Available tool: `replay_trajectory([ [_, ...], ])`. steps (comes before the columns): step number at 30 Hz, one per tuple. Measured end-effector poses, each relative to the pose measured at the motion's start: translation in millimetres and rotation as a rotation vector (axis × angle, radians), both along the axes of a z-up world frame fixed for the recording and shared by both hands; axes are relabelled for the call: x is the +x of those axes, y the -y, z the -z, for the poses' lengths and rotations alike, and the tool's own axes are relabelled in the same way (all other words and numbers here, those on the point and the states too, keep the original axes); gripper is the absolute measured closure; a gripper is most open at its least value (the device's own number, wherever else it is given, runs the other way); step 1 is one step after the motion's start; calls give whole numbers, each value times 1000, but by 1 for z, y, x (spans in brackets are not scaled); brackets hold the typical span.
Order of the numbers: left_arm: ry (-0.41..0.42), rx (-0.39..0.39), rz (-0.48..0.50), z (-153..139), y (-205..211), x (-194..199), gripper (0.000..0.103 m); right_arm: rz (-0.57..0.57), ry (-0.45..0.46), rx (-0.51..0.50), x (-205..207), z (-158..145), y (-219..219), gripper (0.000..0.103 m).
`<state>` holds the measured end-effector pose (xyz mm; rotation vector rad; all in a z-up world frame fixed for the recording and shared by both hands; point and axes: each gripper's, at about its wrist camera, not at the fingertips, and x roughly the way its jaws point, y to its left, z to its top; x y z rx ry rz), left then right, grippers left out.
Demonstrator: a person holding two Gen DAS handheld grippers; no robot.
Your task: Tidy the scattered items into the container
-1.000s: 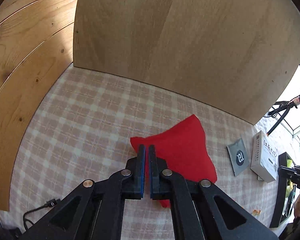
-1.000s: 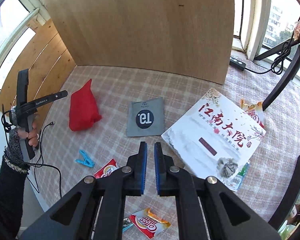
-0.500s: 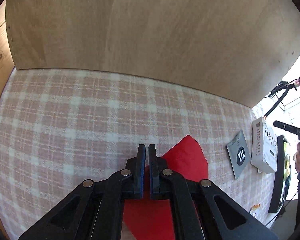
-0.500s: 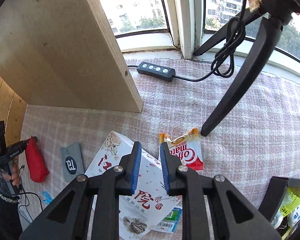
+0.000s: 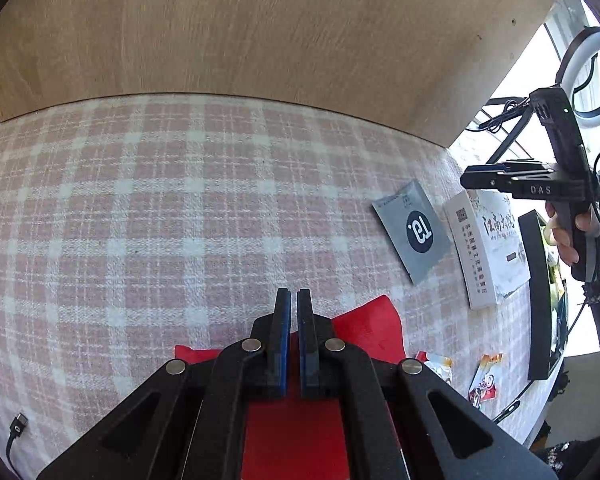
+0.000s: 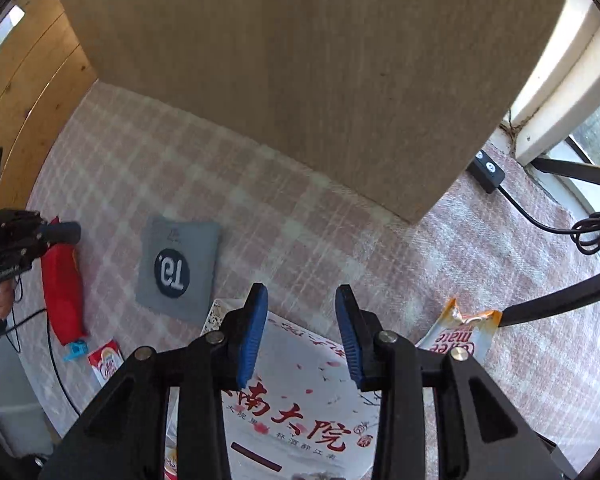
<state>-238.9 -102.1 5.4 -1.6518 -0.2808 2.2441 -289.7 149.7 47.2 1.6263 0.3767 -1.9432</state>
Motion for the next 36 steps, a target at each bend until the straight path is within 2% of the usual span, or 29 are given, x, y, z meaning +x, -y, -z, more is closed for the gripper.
replay_trajectory([
  [3, 5, 10, 4, -1, -4, 6, 102, -145, 96, 37, 52, 6, -5, 68],
  [5, 9, 14, 9, -4, -11, 12, 102, -201, 104, 141, 90, 15, -16, 68],
  [7, 7, 14, 19, -8, -15, 17, 102, -222, 124, 158, 124, 16, -35, 68],
  [9, 4, 29, 33, -11, -20, 25, 102, -163, 142, 102, 144, 7, -61, 68],
  [11, 16, 44, 63, -13, -24, 35, 102, -42, 133, 28, 153, -9, -92, 68],
  [14, 21, 12, 112, -17, -36, 54, 102, 131, 83, -71, 164, -35, -133, 68],
  [17, -19, -2, 74, -33, -35, 71, 102, 248, -30, -113, 175, -62, -152, 66],
  [19, -66, -25, 4, -51, -25, 82, 101, 307, -88, -137, 181, -72, -162, 55],
  [20, -89, -25, -27, -62, -19, 88, 100, 330, -110, -150, 180, -76, -164, 54],
  [24, -152, -16, -132, -94, 1, 118, 73, 395, -147, -190, 192, -77, -168, 51],
  [30, -192, -52, -182, -113, 1, 165, 62, 432, -162, -255, 209, -78, -170, 51],
  [36, -201, -61, -74, -107, -48, 195, 59, 403, -164, -267, 230, -71, -155, 51],
])
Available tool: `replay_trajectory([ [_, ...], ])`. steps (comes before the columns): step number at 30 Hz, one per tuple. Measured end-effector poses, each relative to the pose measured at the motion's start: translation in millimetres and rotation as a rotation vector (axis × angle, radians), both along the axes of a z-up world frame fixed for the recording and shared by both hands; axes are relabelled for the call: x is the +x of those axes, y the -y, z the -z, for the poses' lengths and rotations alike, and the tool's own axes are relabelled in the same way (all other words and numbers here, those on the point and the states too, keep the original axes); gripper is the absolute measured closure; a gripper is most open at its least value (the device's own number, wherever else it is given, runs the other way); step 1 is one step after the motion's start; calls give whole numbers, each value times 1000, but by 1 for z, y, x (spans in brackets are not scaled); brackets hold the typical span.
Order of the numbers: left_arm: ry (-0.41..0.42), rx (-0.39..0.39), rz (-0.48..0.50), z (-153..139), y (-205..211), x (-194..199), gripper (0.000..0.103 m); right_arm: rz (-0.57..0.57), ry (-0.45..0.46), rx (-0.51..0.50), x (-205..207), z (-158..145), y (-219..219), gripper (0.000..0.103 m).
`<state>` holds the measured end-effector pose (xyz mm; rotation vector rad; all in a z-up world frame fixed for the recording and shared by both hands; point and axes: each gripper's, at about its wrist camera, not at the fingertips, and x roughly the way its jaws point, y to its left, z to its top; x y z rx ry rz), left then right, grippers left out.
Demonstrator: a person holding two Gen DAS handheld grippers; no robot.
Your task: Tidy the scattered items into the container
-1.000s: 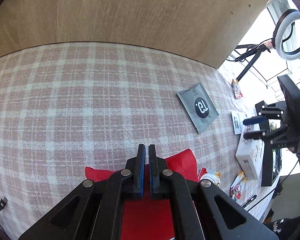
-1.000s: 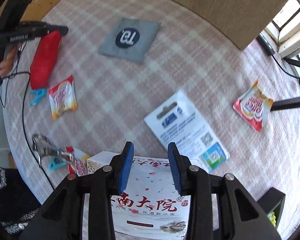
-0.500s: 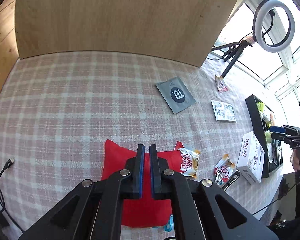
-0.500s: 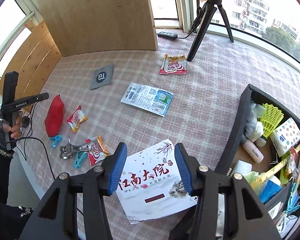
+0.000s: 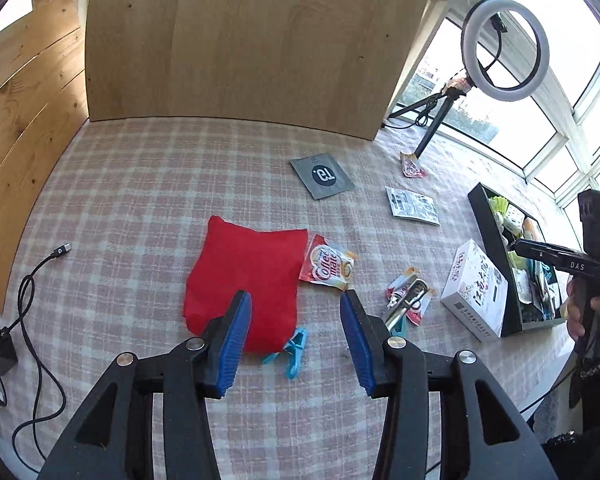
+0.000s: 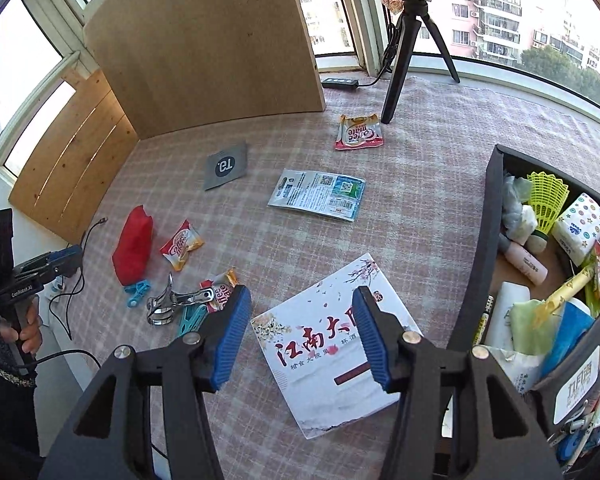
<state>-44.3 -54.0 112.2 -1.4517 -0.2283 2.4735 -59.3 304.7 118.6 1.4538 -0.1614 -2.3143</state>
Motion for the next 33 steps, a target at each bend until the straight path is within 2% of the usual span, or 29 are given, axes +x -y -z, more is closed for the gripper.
replay_trajectory([
  [2, 15, -2, 57, 8, -23, 6, 59, -21, 7, -18, 6, 3, 5, 51],
  [5, 19, -65, 134, 17, -55, 14, 59, -48, 1, 2, 13, 6, 14, 51],
  [10, 14, -94, 220, 22, -87, 15, 58, -121, -2, 12, 14, 12, 37, 51],
  [17, 57, -149, 284, 43, -110, 6, 58, -254, -9, 141, 3, 31, 90, 51],
  [21, 63, -172, 283, 49, -113, 4, 58, -285, -34, 210, 2, 35, 108, 51],
  [33, 80, -168, 274, 58, -109, -6, 58, -312, -46, 279, -9, 45, 122, 51],
])
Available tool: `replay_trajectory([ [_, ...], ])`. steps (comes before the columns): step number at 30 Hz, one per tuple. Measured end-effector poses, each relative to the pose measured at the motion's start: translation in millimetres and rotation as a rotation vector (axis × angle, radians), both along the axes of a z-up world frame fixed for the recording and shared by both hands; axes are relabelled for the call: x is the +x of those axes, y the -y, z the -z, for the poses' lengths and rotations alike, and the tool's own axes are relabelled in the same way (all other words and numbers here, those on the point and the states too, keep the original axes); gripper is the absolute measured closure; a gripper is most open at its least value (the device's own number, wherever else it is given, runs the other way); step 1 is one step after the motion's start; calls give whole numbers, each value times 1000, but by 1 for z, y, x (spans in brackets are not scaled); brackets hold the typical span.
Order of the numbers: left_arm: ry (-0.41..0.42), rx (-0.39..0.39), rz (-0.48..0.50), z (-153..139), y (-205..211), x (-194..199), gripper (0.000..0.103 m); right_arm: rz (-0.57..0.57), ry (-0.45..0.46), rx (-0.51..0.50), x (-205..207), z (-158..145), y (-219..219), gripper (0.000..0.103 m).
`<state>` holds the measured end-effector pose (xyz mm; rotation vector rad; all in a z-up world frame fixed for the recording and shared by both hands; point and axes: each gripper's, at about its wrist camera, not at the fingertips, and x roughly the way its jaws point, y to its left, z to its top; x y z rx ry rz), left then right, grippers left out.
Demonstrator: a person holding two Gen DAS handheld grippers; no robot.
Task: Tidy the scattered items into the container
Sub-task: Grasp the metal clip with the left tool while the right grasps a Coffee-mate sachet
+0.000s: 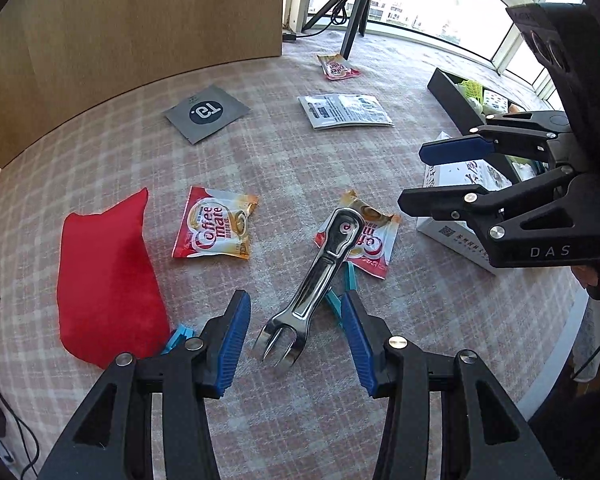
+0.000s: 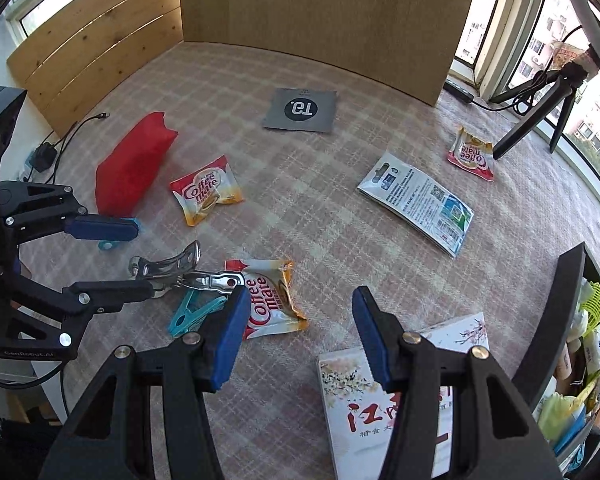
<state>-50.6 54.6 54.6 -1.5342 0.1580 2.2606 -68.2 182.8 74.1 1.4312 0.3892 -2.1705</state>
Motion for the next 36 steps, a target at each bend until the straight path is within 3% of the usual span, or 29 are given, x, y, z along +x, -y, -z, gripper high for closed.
replay_trajectory([
  [10, 26, 5, 36, 8, -6, -7, 58, -31, 110, 11, -17, 24, -3, 52],
  [23, 57, 8, 72, 22, -13, -22, 60, -94, 157, 72, -28, 50, 22, 53],
  [26, 56, 10, 63, 23, -14, -24, 64, -81, 154, 69, -28, 50, 22, 53],
  [27, 55, 11, 55, 23, -14, -24, 70, -77, 155, 66, -28, 50, 22, 53],
  [29, 63, 20, 47, 24, -15, -24, 82, -68, 149, 56, -27, 49, 21, 59],
  [31, 55, 18, 53, 23, -17, -23, 84, -69, 153, 25, -26, 46, 20, 93],
  [36, 34, 13, 44, 18, -18, -19, 86, -43, 140, -24, -21, 42, 15, 97],
])
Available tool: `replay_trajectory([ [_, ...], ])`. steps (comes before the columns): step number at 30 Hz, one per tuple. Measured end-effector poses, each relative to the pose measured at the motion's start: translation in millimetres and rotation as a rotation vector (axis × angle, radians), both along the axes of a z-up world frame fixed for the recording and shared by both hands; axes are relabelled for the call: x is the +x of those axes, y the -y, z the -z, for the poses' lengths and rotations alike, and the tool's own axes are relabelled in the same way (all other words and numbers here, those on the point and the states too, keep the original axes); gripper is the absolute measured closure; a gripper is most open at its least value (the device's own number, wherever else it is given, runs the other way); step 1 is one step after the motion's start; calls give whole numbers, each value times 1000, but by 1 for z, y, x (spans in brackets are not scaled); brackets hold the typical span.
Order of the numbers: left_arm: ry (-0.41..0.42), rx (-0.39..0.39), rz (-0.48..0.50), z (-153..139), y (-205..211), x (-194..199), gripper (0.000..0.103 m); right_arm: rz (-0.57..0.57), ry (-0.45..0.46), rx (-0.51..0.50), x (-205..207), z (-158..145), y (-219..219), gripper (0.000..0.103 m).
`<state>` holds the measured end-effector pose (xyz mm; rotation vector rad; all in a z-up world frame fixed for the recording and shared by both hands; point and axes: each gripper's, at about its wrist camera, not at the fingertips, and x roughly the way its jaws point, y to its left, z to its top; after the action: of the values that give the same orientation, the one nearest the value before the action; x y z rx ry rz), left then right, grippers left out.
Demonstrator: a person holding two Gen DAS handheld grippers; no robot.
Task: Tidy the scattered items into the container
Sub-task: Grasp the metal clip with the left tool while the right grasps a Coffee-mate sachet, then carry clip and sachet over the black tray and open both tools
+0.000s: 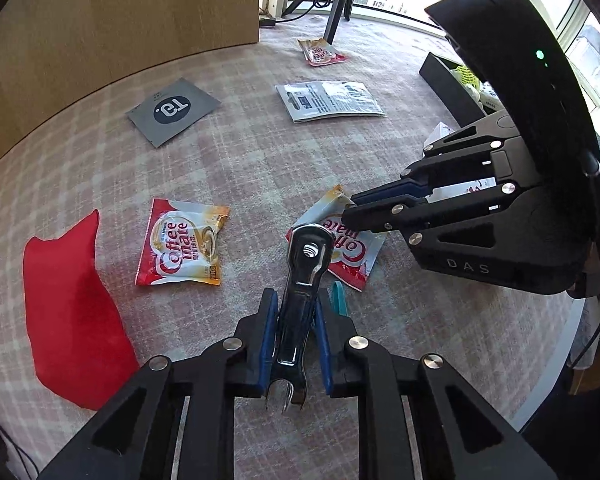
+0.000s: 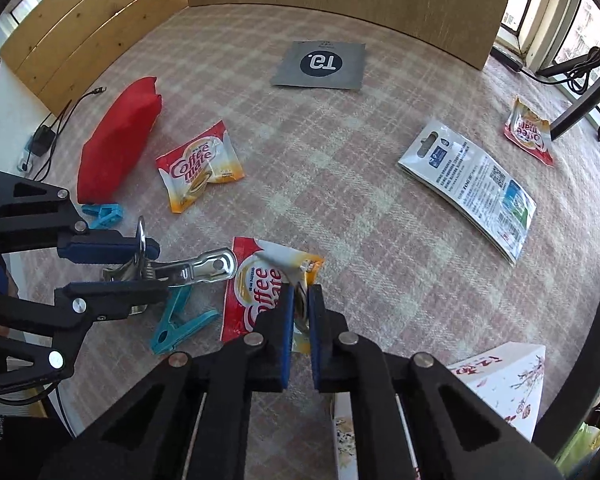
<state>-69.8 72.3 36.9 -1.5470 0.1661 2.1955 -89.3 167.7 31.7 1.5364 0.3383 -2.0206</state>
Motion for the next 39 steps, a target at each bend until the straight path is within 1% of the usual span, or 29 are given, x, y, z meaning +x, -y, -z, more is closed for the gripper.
replay_trajectory([
  [4, -27, 30, -29, -14, 8, 1, 86, 57, -24, -75, 2, -14, -11, 98],
  [9, -75, 32, -50, -34, 13, 0, 86, 139, -64, -160, 3, -38, -29, 98],
  [12, -94, 37, -60, -46, 12, 0, 86, 189, -94, -213, 2, -56, -48, 98],
  [15, -108, 48, -54, -58, 7, -1, 86, 243, -143, -257, 7, -79, -77, 98],
  [17, -119, 62, -44, -68, 0, -1, 86, 288, -182, -272, 12, -90, -94, 98],
  [20, -137, 80, -18, -83, -20, -1, 86, 378, -229, -279, 26, -105, -144, 98],
  [24, -153, 113, 43, -100, -64, -4, 86, 530, -293, -240, 50, -125, -231, 98],
  [29, -169, 171, 155, -121, -144, -8, 86, 736, -345, -165, 82, -138, -337, 98],
  [32, -174, 215, 216, -128, -197, -11, 86, 824, -363, -123, 103, -142, -384, 98],
  [36, -183, 243, 294, -134, -267, -13, 86, 903, -374, -79, 120, -143, -431, 98],
  [38, -203, 236, 309, -136, -298, -15, 86, 921, -370, -63, 121, -140, -448, 98],
  [39, -229, 222, 308, -136, -311, -18, 86, 909, -357, -70, 119, -137, -454, 98],
])
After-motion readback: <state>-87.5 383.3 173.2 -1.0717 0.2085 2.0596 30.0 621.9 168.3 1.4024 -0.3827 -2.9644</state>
